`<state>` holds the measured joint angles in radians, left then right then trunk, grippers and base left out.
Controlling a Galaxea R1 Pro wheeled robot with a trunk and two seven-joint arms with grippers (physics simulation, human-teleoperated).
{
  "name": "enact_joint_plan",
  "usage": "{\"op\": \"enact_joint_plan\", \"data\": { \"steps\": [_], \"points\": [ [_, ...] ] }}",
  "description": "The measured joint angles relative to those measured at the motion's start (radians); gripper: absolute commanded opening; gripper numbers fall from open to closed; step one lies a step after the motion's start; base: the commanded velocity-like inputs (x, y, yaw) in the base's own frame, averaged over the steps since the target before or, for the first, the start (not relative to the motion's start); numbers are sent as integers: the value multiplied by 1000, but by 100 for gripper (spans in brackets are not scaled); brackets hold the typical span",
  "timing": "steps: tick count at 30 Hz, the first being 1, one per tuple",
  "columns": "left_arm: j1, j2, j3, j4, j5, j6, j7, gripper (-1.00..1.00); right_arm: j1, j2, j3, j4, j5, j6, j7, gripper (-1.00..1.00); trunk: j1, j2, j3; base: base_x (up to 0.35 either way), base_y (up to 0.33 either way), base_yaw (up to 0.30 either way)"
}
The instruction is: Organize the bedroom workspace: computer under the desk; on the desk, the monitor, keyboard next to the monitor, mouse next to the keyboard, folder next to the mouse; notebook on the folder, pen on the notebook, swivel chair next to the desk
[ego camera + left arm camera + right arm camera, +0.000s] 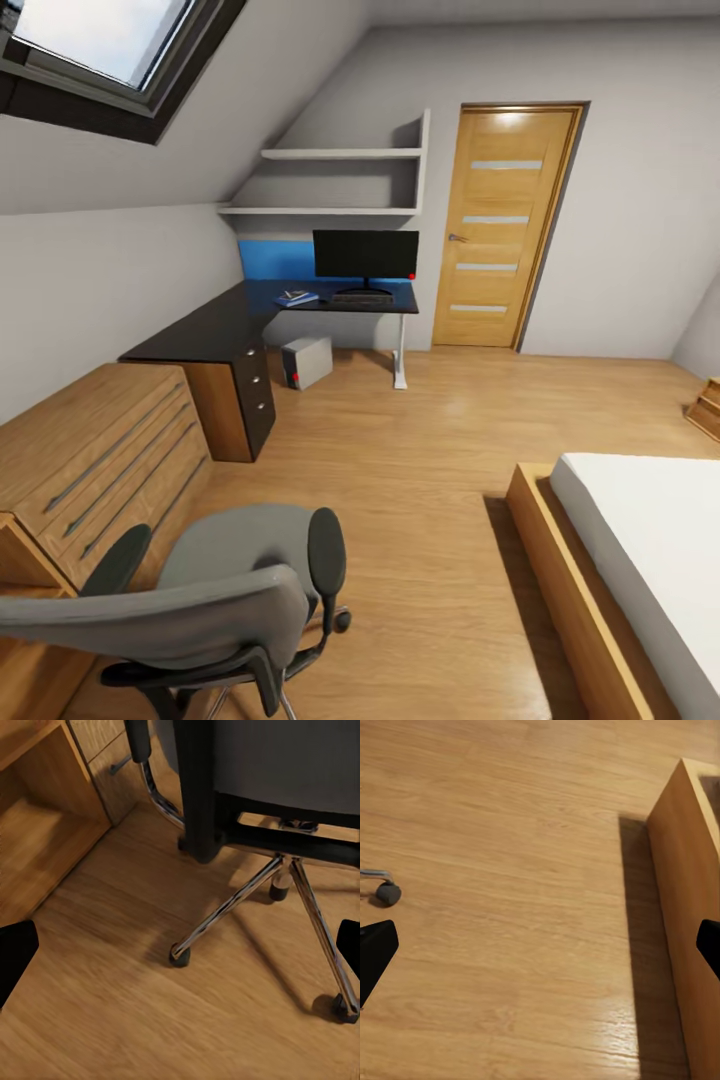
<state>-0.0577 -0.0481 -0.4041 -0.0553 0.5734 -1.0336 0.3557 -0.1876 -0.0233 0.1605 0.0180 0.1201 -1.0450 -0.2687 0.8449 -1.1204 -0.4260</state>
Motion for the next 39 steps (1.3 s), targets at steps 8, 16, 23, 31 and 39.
{"op": "enact_joint_plan", "data": {
  "steps": [8, 16, 23, 31, 39],
  "points": [
    [0, 0, 0, 0, 0, 1, 0, 100, 0, 0, -1, 0, 0, 0, 0, 100, 0, 0, 0, 24, 169, -8],
    [0, 1, 0, 0, 0, 1, 0, 100, 0, 0, -1, 0, 0, 0, 0, 100, 0, 0, 1, 6, 31, -1],
    [0, 1, 0, 0, 0, 1, 0, 100, 0, 0, 0, 0, 0, 0, 0, 100, 0, 0, 1, 6, 79, 0],
    [0, 2, 0, 1, 0, 1, 0, 100, 0, 1, 0, 0, 0, 0, 0, 100, 0, 0, 1, 38, 104, 0],
    [0, 2, 0, 1, 0, 1, -1, 100, 0, 0, 0, 0, 0, 0, 0, 100, 0, 0, 1, 5, 13, 0]
  ]
}}
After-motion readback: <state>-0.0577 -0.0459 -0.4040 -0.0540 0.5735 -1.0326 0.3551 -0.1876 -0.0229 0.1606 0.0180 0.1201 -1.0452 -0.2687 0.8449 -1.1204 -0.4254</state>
